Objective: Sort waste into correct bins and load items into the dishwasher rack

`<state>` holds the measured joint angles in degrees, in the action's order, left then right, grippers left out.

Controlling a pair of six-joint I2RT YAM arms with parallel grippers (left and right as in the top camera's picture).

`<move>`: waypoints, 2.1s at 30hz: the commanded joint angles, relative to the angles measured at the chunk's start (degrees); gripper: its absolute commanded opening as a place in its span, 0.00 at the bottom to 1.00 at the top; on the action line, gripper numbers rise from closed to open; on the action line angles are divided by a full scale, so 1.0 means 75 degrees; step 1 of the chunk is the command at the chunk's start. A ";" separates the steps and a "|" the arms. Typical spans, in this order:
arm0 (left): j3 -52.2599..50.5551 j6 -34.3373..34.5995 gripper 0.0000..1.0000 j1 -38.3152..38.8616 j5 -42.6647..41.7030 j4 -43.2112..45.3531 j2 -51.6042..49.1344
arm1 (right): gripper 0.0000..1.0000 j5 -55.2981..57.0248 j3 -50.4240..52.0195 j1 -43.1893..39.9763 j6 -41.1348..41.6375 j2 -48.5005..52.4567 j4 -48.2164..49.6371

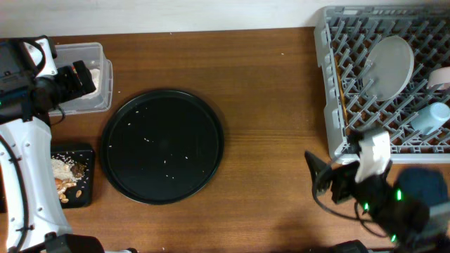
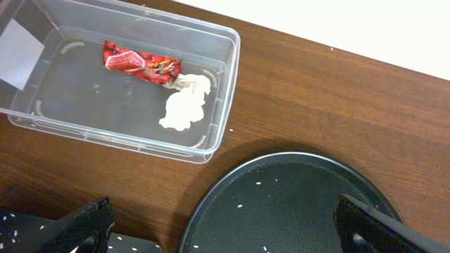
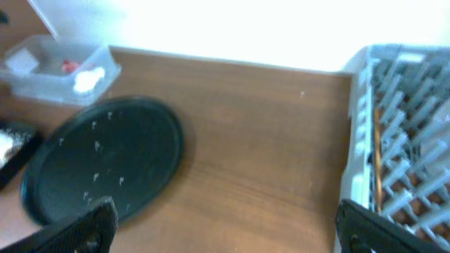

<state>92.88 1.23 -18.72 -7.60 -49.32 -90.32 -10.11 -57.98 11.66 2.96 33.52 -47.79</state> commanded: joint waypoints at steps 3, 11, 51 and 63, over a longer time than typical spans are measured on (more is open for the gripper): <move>-0.0006 0.0067 0.99 -0.0023 -0.0006 0.0015 -0.0012 | 0.98 -0.0632 0.2809 -0.0970 -0.0026 -0.2428 0.1926; -0.0006 0.0067 0.99 -0.0023 -0.0006 0.0015 -0.0012 | 0.99 -0.1230 0.6041 -0.1845 -0.0017 -0.4173 0.5837; -0.0006 0.0067 0.99 -0.0023 -0.0009 0.0015 -0.0012 | 0.98 0.1784 0.7688 -0.1859 -0.0221 -0.4444 0.5773; -0.0006 0.0067 0.99 -0.0023 -0.0009 0.0015 -0.0012 | 0.98 0.1784 0.7688 -0.1859 -0.0221 -0.4444 0.5773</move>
<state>92.88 1.37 -18.72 -7.64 -49.30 -90.32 2.59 -0.58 -1.85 1.50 0.80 -3.97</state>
